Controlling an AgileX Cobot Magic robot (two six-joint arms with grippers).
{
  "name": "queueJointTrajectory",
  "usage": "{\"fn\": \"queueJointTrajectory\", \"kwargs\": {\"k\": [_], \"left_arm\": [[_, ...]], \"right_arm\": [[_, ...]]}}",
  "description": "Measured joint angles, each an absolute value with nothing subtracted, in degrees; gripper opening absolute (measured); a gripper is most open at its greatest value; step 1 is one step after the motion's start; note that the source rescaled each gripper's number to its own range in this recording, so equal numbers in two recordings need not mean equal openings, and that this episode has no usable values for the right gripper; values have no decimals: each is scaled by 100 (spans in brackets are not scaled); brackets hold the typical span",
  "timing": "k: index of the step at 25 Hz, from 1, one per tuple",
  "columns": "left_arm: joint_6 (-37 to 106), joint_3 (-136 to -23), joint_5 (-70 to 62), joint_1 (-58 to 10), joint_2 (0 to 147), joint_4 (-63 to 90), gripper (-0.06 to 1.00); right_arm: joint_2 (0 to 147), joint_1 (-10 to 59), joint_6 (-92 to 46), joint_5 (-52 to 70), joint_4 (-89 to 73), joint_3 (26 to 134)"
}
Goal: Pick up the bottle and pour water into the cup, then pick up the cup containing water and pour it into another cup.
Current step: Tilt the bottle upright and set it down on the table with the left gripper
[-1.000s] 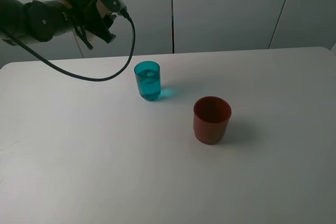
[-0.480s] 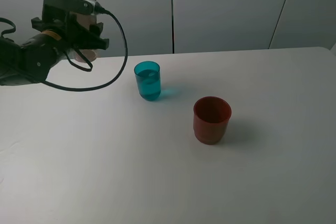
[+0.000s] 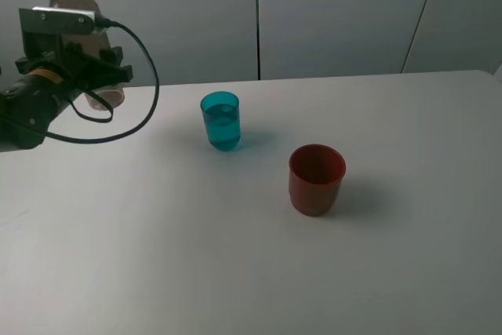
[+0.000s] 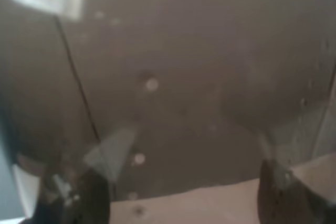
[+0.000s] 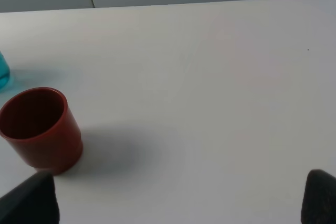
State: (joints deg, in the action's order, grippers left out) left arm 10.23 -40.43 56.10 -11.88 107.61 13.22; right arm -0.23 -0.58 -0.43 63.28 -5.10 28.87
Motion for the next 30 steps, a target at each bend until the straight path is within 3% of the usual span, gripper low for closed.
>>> {"fn": "queueJointTrajectory", "kwargs": {"k": [10,30], "left_arm": [[464,-4019,6336,-810,11509,1048,0],[357,-4009,6902,-810,12589,1231,0]], "right_arm": [[-23,-58,-43,6328,-510,2887],[-23,-58,-43,6328,-510,2887]]}}
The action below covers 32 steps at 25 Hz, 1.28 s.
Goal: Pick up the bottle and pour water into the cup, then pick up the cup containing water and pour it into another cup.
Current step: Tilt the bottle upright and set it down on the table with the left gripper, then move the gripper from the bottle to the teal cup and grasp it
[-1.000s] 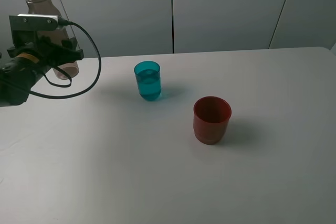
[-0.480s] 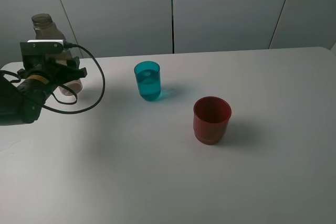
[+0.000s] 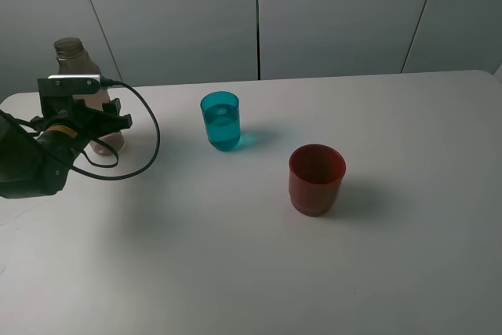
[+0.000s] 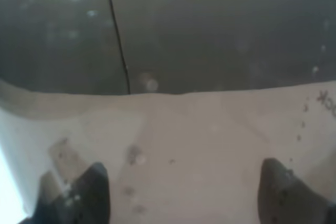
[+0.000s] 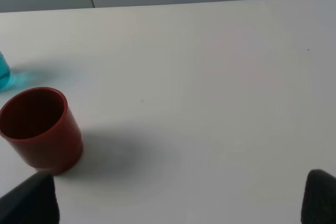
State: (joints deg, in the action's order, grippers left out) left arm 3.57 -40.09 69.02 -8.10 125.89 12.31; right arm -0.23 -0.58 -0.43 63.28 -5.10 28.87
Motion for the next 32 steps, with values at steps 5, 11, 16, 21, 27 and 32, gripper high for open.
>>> {"fn": "queueJointTrajectory", "kwargs": {"k": [5,11,16,21,27,32], "left_arm": [[357,-4009,6902,-810,12589,1256,0],[367,-4009,6916,-810,12589,1278,84],[367,-4009,6926,-810,12589,1278,88],[367,-4009,6926,-810,12589,1196,89],[436,-3859,6938,-810,12529,1126,89],[485,-3494,6927,-810,12252,1205,91]], "right_arm": [[-23,-58,-43,6328,-510,2887],[-23,-58,-43,6328,-510,2887],[-23,-58,-43,6328,-510,2887],[-23,-58,-43,6328,-510,2887],[-23,-58,-43,6328,-510,2887],[-23,-58,-43,6328,-510,2887]]}}
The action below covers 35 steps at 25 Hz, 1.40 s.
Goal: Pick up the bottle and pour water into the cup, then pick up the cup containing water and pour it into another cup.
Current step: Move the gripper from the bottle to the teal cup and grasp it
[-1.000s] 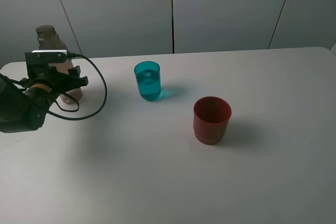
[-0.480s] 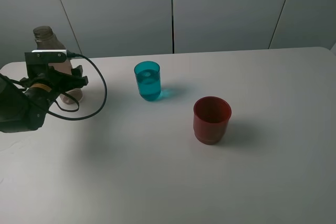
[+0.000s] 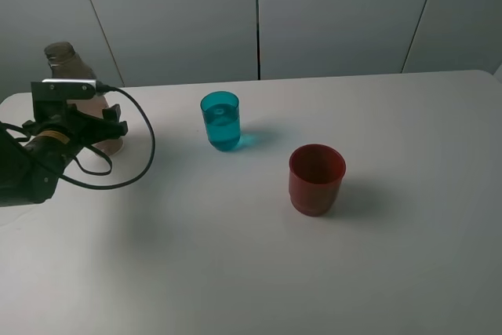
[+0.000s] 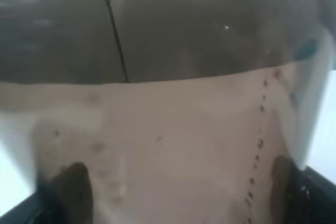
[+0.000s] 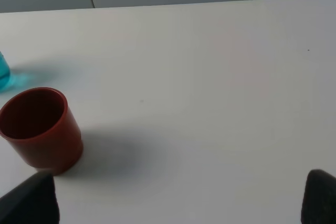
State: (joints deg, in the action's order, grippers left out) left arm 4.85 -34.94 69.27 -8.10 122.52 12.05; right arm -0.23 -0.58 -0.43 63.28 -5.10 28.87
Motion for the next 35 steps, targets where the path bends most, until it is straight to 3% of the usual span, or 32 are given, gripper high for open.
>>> {"fn": "queueJointTrajectory", "kwargs": {"k": [17,35], "left_arm": [[487,-2302,6938,-915,11346,1333,92],[623,-2150,6620,-2873,10817,1721,95]], "right_arm": [[-23,-58,-43,6328,-510,2887],[-23,-58,-43,6328,-510,2887]]}}
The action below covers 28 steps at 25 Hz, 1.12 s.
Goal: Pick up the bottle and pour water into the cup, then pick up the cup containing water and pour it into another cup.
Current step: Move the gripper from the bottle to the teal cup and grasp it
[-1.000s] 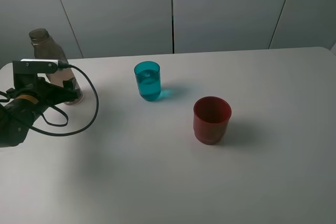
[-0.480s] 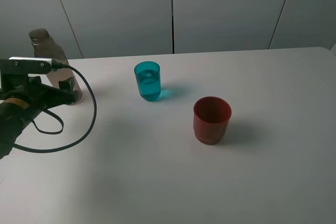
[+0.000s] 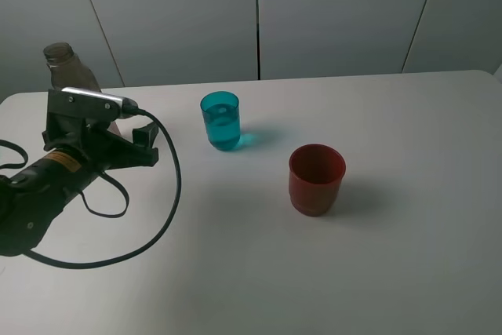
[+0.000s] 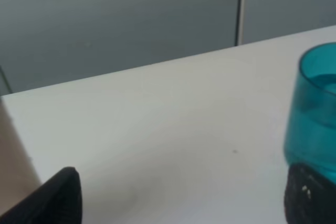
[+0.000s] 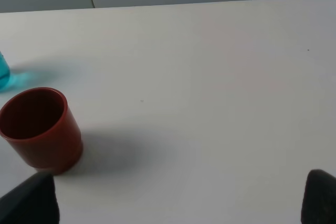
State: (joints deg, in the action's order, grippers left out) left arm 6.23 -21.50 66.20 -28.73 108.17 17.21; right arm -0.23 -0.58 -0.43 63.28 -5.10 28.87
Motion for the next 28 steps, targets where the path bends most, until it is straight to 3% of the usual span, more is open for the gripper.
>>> {"fn": "queueJointTrajectory", "kwargs": {"k": [12,28], "left_arm": [[763,-3177,5449,-2910,11127,195,95],[642,-3971,6594,-2910,12752,0,95]], "right_arm": [[-23,-58,-43,6328,-510,2887],[-23,-58,-43,6328,-510,2887]]}}
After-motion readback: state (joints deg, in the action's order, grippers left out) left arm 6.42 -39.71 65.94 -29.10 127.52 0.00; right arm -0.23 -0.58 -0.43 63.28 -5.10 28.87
